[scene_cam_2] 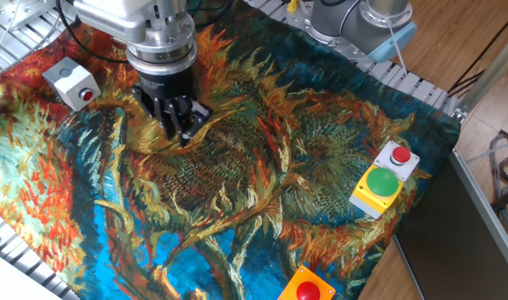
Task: Press the button horizontally
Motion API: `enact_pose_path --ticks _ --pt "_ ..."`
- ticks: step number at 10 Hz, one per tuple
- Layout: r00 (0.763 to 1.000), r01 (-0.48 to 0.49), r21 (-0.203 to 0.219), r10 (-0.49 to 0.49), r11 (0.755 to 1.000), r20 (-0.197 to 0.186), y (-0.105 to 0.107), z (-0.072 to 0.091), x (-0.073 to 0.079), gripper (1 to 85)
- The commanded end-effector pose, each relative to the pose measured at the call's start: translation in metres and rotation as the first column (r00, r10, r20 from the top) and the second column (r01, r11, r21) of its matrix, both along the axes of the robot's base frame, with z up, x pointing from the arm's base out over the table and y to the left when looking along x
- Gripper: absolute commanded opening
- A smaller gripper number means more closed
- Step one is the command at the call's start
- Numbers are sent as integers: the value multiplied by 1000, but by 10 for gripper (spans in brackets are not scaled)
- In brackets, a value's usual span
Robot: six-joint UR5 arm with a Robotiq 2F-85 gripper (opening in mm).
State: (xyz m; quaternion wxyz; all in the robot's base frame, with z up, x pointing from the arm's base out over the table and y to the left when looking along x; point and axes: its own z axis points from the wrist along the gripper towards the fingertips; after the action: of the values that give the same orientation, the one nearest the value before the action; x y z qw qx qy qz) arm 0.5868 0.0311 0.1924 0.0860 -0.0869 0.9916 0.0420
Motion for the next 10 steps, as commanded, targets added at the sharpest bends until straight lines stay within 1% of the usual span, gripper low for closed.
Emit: enact_pose_path --ticks 1,2,3,4,5,6,7,9,10 --pt "999 -20 13 20 1000 27 4 3 6 13" --pt "999 -31 -2 31 1000 26 1 3 6 13" --pt "999 -32 -6 32 999 27 0 3 6 13" --pt "998 -49 -16 50 999 38 -1 3 8 13" --pt "997 -56 -12 57 998 46 0 4 10 13" --pt "999 -36 22 35 999 38 7 4 8 13" --pt "999 -26 19 25 999 20 6 3 4 13" --pt "999 -48 -60 48 997 5 -13 1 0 13" --pt "996 -87 -183 87 979 -8 -43 1 0 40"
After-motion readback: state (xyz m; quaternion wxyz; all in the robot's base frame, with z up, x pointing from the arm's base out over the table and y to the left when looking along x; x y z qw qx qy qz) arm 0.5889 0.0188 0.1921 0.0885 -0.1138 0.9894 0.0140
